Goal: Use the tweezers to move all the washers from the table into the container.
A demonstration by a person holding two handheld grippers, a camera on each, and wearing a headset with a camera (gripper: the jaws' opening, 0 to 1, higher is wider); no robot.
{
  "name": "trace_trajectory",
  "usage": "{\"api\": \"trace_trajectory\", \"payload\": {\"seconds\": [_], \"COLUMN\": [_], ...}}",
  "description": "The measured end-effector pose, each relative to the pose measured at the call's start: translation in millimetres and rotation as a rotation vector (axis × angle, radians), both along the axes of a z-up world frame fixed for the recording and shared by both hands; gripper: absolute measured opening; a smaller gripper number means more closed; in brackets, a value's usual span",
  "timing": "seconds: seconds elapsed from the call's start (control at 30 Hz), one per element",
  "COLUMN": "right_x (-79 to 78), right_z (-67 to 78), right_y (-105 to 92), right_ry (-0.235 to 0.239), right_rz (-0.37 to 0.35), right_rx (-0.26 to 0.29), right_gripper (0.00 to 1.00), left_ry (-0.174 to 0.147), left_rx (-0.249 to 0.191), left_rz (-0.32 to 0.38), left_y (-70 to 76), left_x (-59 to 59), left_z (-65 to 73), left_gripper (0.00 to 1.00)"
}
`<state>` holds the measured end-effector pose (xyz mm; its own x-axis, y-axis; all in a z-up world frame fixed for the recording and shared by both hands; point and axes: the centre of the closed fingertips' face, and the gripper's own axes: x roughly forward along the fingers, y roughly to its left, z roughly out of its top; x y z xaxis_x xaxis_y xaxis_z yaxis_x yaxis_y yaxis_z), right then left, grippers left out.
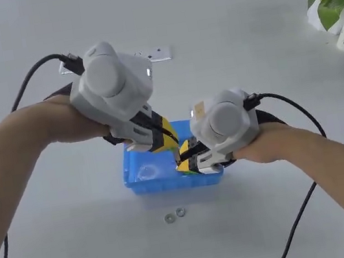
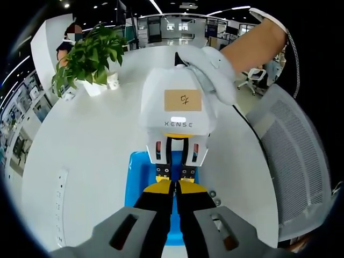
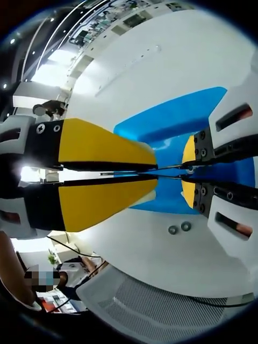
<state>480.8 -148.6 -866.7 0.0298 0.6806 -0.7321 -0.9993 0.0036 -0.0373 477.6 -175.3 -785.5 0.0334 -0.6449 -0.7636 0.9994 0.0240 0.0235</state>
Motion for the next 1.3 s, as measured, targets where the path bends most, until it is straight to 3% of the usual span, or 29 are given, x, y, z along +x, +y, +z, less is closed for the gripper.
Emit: {"api": "trace_trajectory", "payload": {"seconds": [0.5, 1.3], "right_x": [-1.5, -12.4], "right_z": [15.6, 57.4], "right_y": [0.4, -1.8], "right_ry": [-0.010, -0.085], "right_rz": [-0.010, -0.029], "right_rx": [0.033, 0.072], "right_gripper": [0.11, 0.11], "left_ry": [-0.002, -0.051], "left_rx": [-0.010, -0.017], "left_rz": [0.009, -0.001], "left_y": [1.3, -1.8], "left_x": [-3.1, -18.8], "left_z": [15.4, 55.6], "left_gripper": [0.06, 0.06]}}
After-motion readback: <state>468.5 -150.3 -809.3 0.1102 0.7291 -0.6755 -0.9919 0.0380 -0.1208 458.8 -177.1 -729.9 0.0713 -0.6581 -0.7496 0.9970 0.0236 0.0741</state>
